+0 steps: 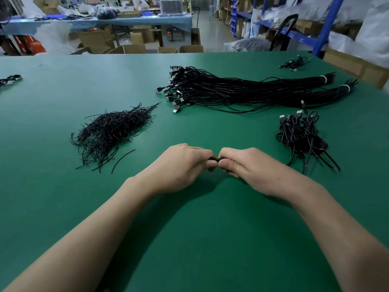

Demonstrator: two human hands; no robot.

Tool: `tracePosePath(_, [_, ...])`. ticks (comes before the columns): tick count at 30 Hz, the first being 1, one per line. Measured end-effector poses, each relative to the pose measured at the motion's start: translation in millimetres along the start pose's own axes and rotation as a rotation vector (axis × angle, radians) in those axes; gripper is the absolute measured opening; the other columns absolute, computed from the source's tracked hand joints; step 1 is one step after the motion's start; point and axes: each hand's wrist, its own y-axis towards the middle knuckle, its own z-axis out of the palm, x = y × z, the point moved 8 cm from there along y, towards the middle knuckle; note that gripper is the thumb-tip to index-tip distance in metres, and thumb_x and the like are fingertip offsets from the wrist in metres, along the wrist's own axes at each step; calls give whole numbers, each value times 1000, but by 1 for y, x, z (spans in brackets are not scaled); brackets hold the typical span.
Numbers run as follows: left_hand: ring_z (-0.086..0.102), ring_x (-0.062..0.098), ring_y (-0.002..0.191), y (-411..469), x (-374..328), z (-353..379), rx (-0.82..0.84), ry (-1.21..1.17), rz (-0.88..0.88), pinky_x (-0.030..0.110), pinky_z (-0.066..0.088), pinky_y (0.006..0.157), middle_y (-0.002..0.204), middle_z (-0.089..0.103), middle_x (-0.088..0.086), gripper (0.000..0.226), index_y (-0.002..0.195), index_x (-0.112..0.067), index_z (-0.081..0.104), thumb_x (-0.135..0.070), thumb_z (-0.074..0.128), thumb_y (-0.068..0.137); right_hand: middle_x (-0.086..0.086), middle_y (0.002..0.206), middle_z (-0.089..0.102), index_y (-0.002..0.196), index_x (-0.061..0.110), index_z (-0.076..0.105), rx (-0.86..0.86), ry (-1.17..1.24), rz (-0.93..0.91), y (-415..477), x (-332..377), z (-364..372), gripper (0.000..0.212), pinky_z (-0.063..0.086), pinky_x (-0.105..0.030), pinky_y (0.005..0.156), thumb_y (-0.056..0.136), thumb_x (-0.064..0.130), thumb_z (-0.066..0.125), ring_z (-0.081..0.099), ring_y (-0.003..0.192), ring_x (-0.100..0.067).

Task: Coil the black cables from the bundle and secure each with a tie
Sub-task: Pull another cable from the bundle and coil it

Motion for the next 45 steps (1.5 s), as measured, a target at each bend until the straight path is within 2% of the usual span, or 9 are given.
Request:
tracePosePath(5, [61,25,80,-2,-2,-1,-29,51,18,37,43,81,93,68,-5,36,108,-18,65,-39,36,108,3,64,51,85,34,42,-89,-172,-17,2,3,-3,25,35,-31,55,103,51,38,46,58,-10])
tracePosePath(9, [63,23,74,-5,-15,-4,-111,295,114,37,46,84,100,73,-8,47,116,-18,65,-47,28,107,5,71,60,78,30,50,-3,93,41,2,-7,7,29,47,-36,66,104,40,46,56,65,-16])
tracePosePath(14, [58,23,57,-4,-25,-17,-287,373,187,39,48,69,78,69,-6,36,96,-17,68,-36,39,106,4,65,64,81,25,62,14,343,44,2,-6,4,30,40,-26,54,106,33,48,50,54,-10])
tracePosePath(20, [50,30,54,-9,-16,-36,-501,208,-10,34,43,60,78,71,-3,39,89,-12,66,-36,40,103,-16,99,73,114,7,70,43,1173,-8,-1,-5,-5,40,57,-27,68,96,41,56,66,77,-18])
tracePosePath(23, [51,22,60,-11,9,-34,-511,-193,-188,33,39,59,68,59,-9,30,90,-14,62,-34,43,104,-17,119,69,126,10,64,44,1448,-125,0,0,-6,44,58,-34,83,93,39,60,67,98,-22])
tracePosePath(27, [38,14,55,-6,12,-16,-437,-725,-252,30,35,54,58,44,-12,29,84,-14,57,-29,43,104,-9,100,72,128,13,62,-160,1233,-66,11,0,8,40,54,-27,72,90,27,67,65,80,-16])
tracePosePath(31, [33,14,58,1,5,2,-294,-1008,-244,27,34,54,63,38,-4,31,84,-14,57,-31,41,104,4,77,68,107,22,77,-385,1094,-18,10,-3,4,25,43,-17,57,87,33,66,52,60,-8])
tracePosePath(38, [29,14,56,4,-3,14,-213,-997,-290,25,33,54,60,33,-10,34,82,-14,54,-23,38,111,2,67,66,94,17,78,-531,1052,-13,7,-6,-3,20,41,-13,54,86,32,68,47,54,-5])
tracePosePath(45, [31,15,54,0,0,19,-177,-899,-355,31,33,54,55,35,-14,37,75,-18,52,-26,40,109,2,65,62,104,15,76,-479,1057,12,9,-8,2,30,42,-14,55,86,36,66,47,52,-7])
